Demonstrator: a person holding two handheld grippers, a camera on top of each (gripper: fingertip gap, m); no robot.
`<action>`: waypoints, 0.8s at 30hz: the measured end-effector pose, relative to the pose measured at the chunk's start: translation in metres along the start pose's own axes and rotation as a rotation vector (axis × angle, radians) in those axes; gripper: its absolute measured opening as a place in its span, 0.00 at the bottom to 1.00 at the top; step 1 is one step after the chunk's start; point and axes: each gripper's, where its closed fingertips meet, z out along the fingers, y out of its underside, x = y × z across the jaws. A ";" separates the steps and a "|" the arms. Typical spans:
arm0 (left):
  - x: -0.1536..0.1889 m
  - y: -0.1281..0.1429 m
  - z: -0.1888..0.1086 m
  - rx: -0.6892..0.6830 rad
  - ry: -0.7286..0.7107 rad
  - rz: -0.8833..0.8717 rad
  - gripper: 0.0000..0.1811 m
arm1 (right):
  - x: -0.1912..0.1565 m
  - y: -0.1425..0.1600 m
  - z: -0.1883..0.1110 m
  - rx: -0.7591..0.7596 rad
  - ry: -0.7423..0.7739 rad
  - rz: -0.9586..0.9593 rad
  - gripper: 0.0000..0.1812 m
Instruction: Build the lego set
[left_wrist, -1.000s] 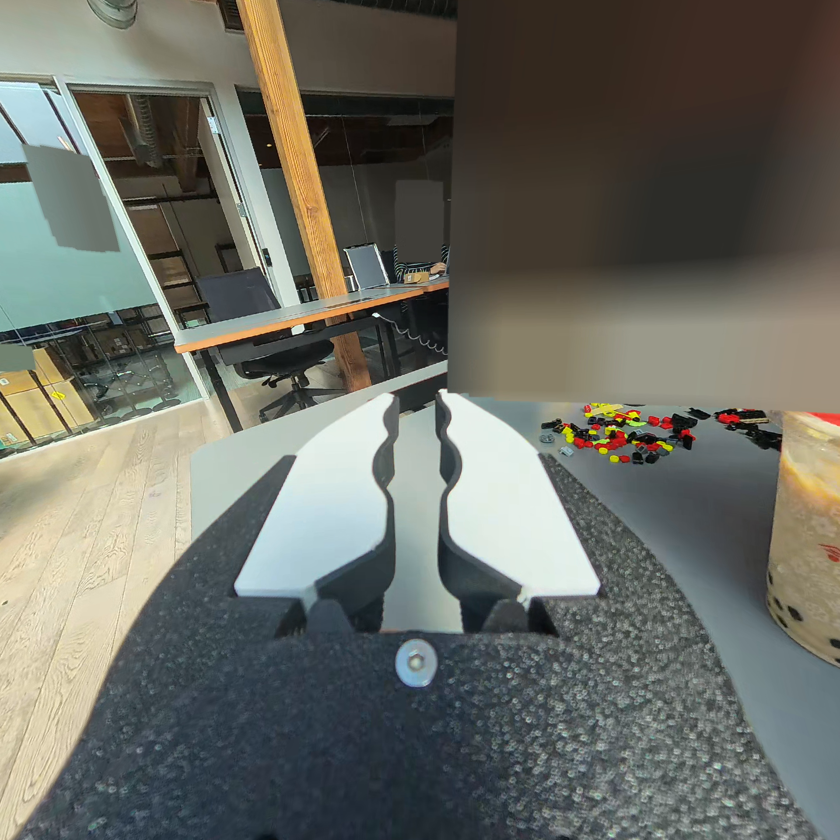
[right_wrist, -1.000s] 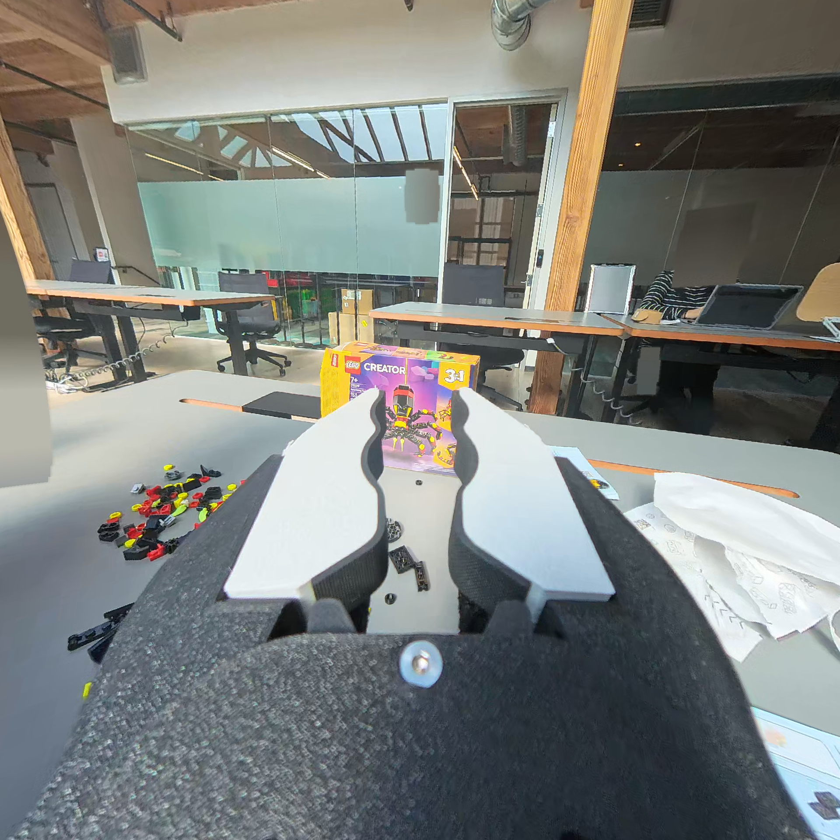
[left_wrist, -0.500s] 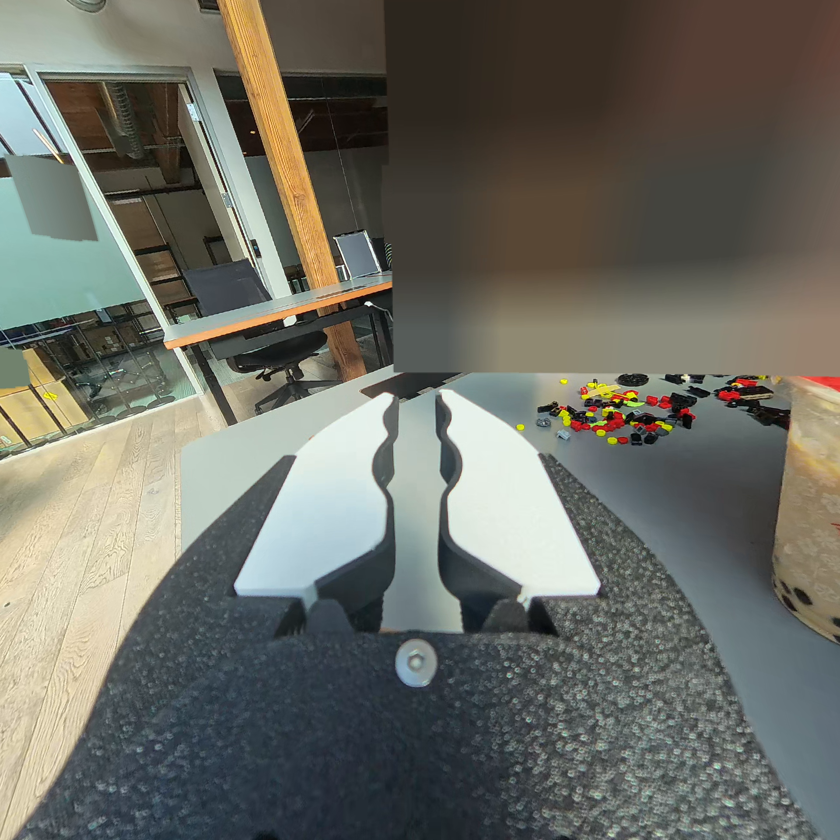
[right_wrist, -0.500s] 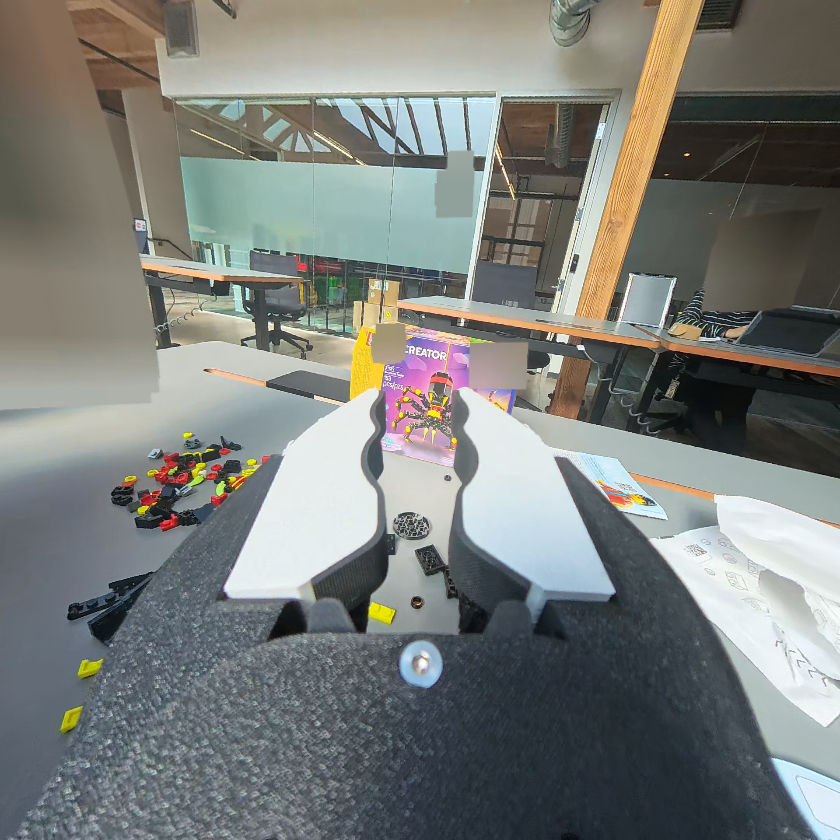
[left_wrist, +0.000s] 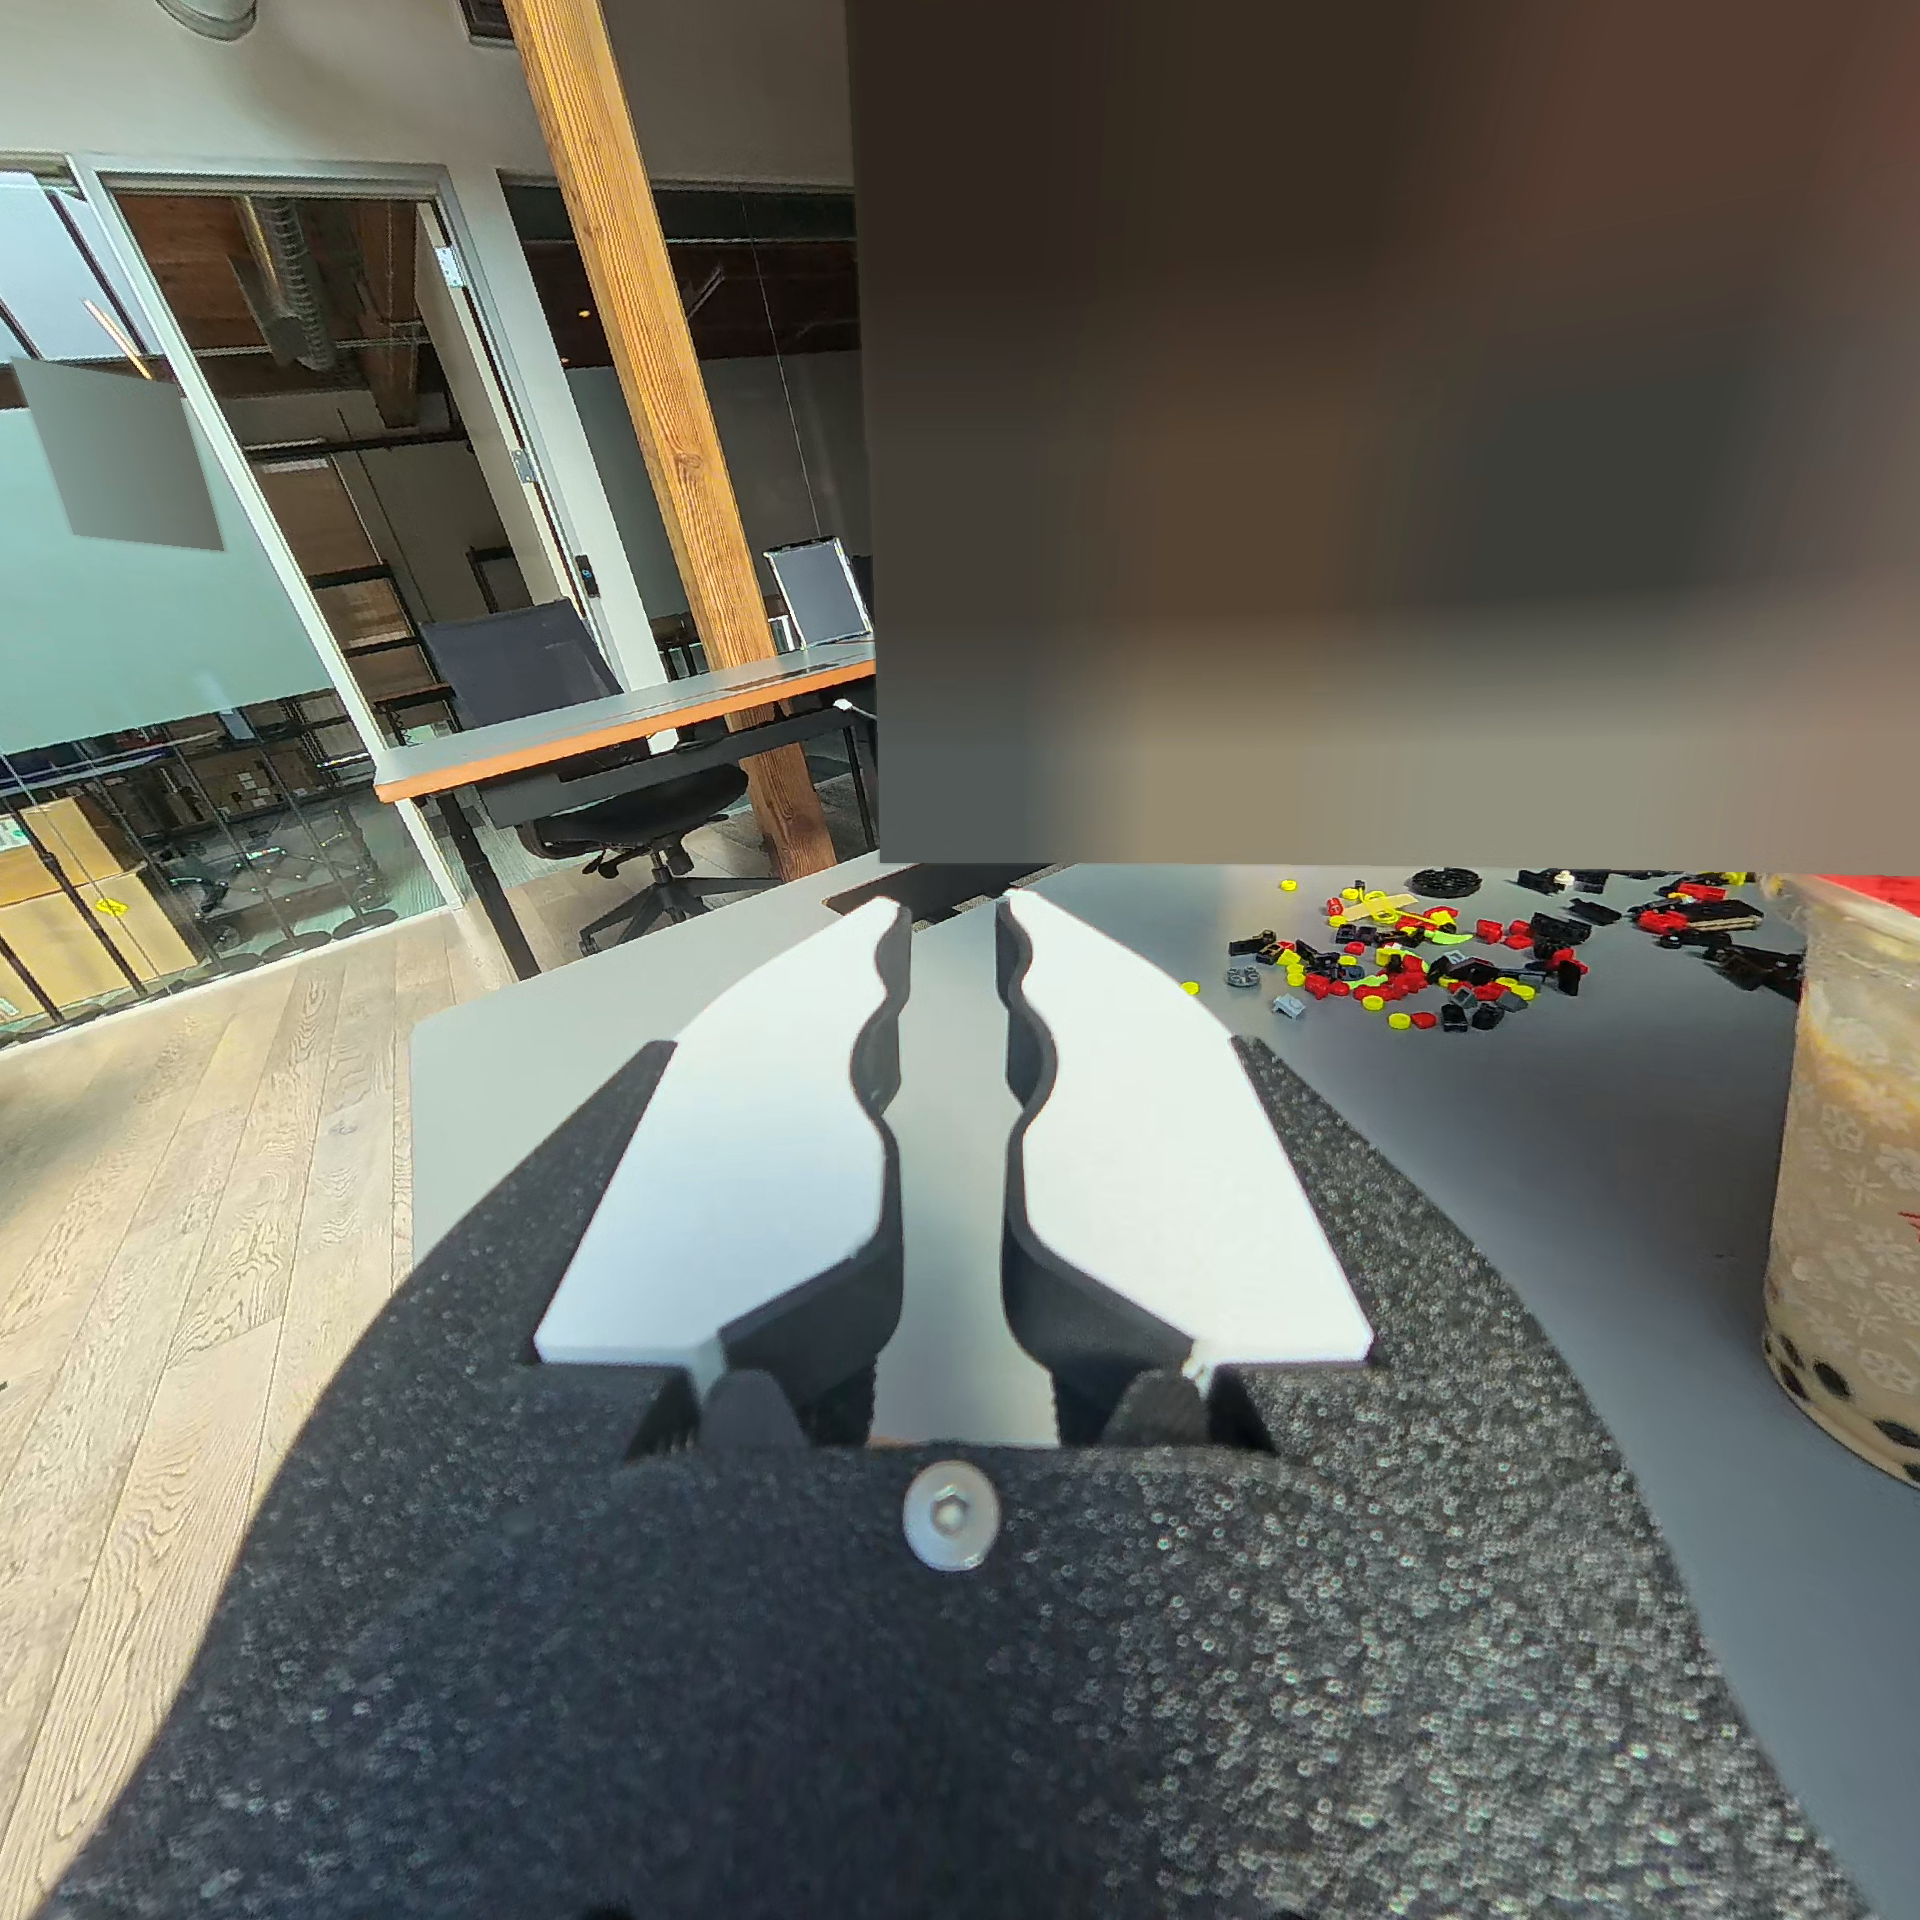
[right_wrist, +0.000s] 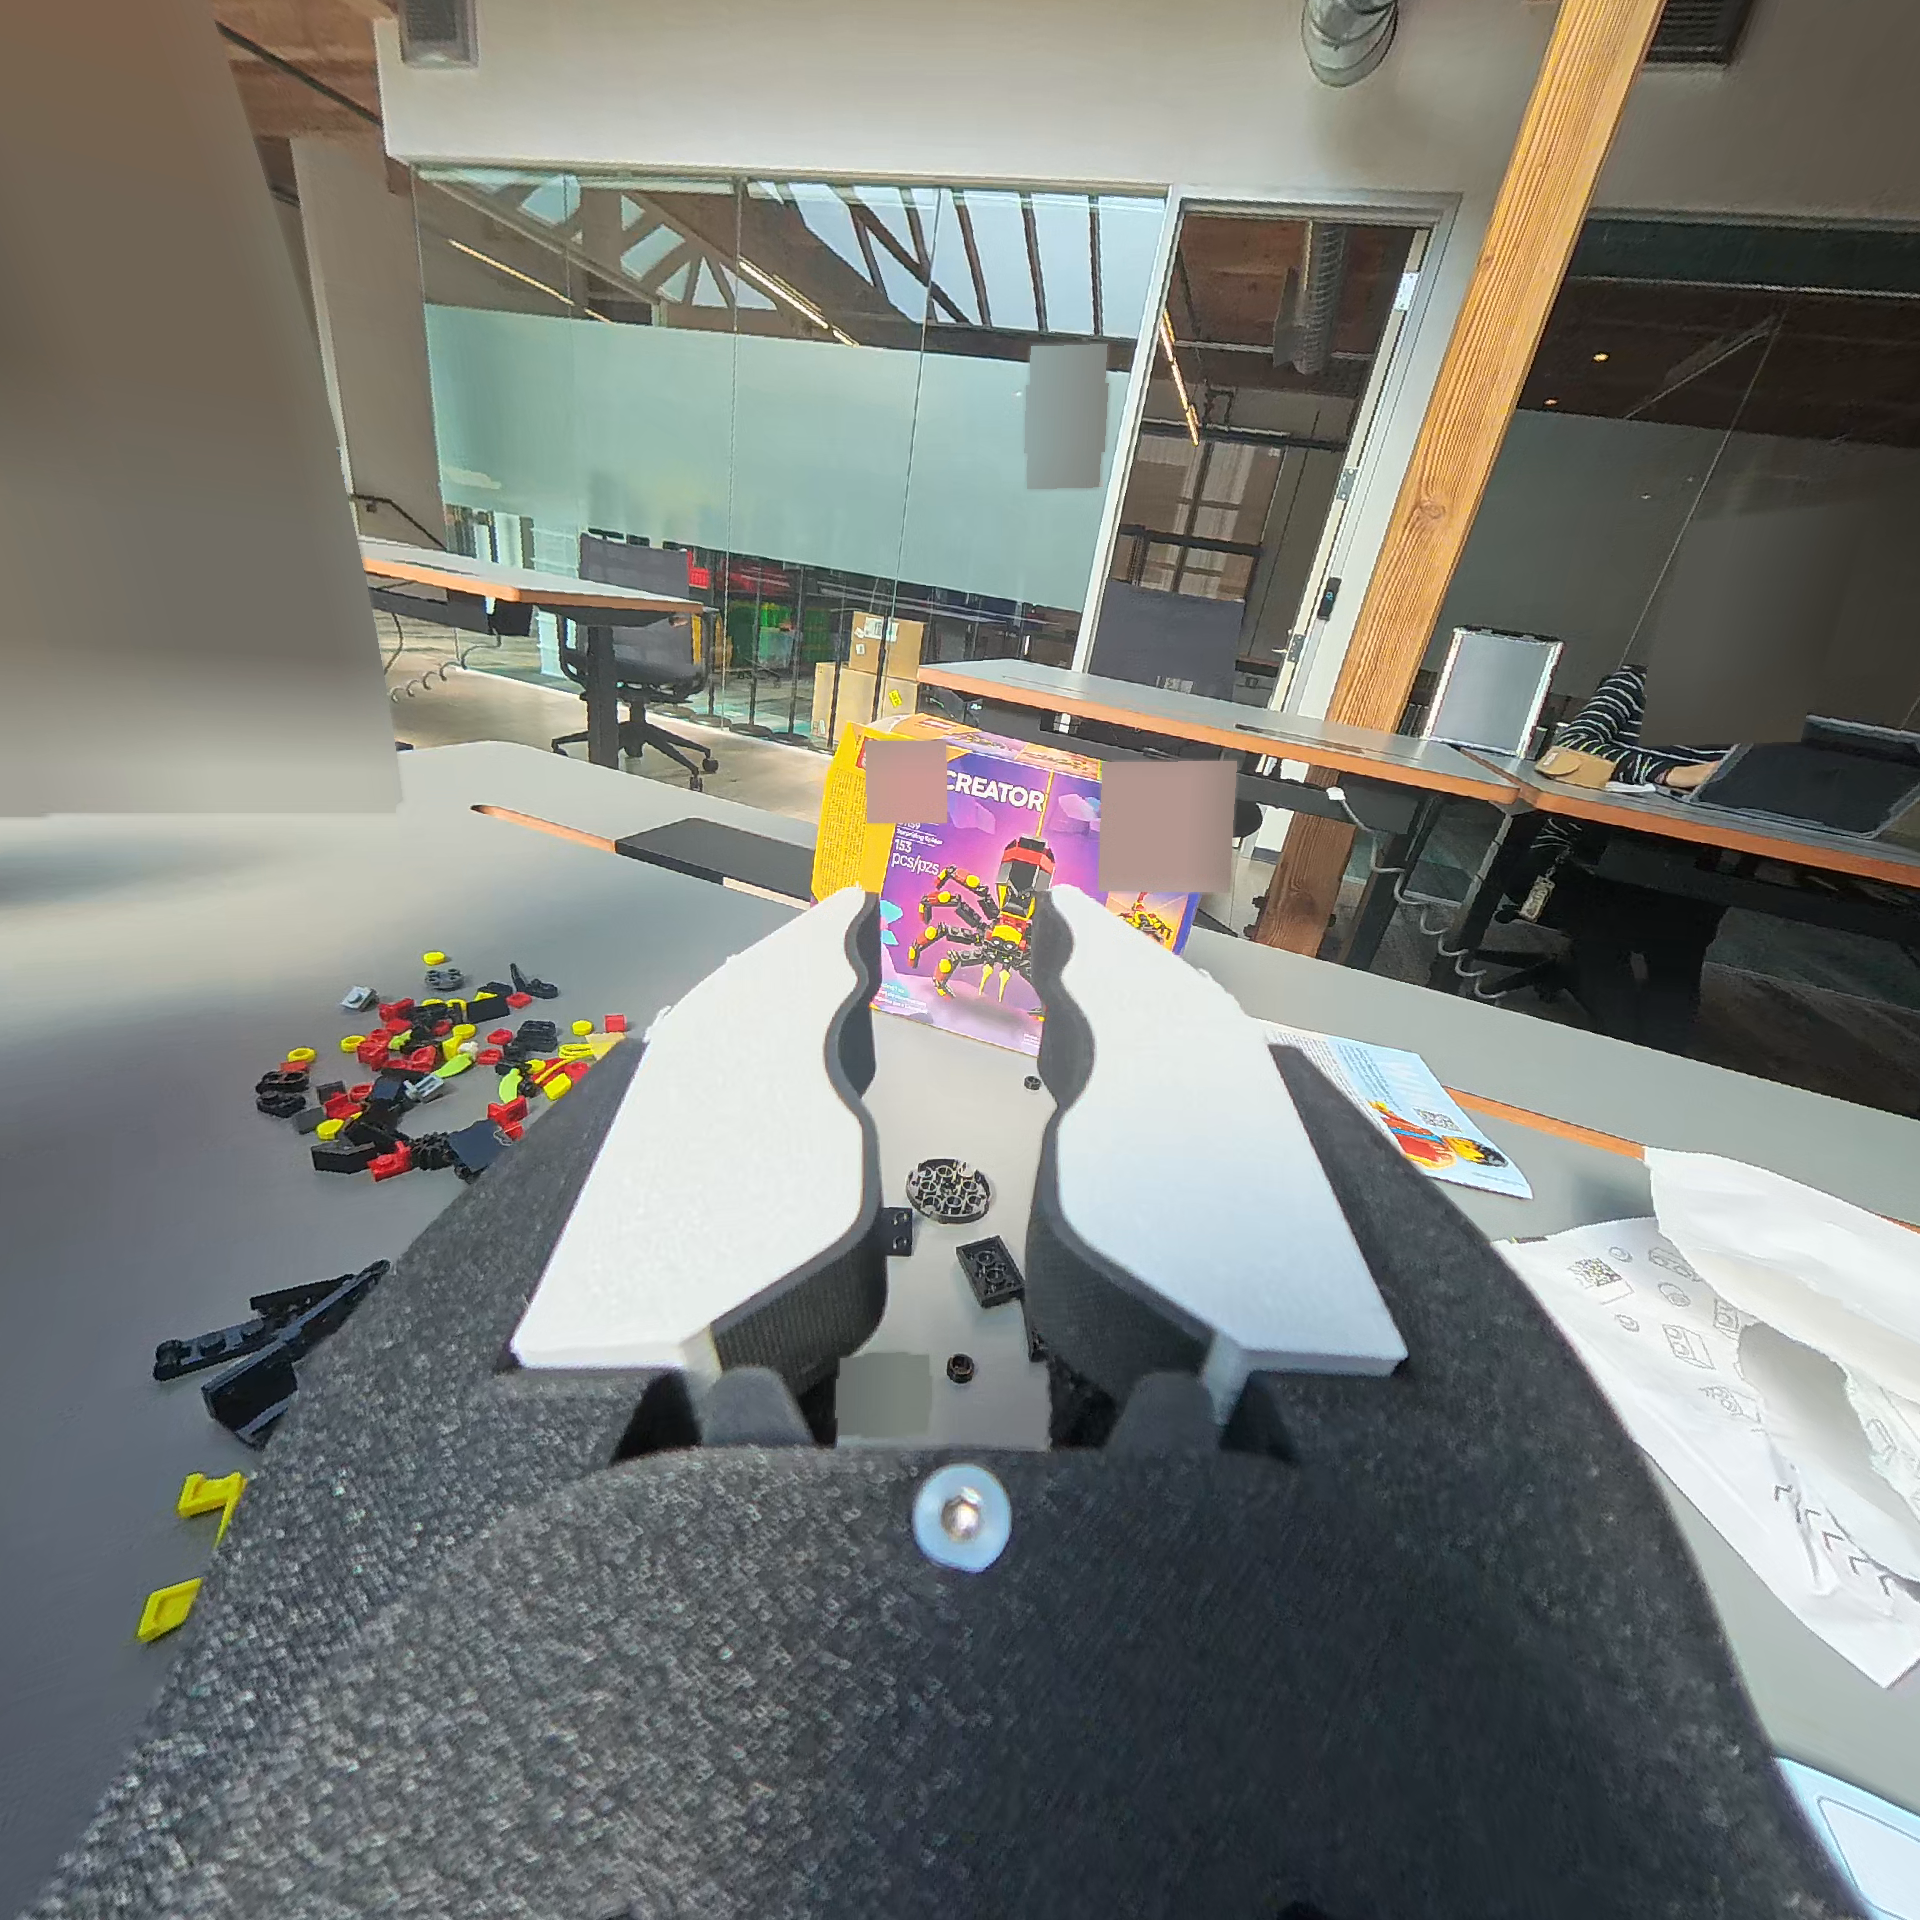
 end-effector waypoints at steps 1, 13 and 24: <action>0.000 0.000 0.000 0.001 -0.001 0.000 0.08 | 0.000 0.000 0.000 0.000 -0.001 -0.001 0.15; 0.001 0.000 0.001 -0.001 0.006 0.003 0.09 | -0.007 0.002 0.001 -0.011 -0.029 -0.013 0.15; 0.007 -0.002 0.002 0.013 0.029 0.007 0.09 | -0.013 -0.001 -0.001 0.001 -0.042 -0.037 0.15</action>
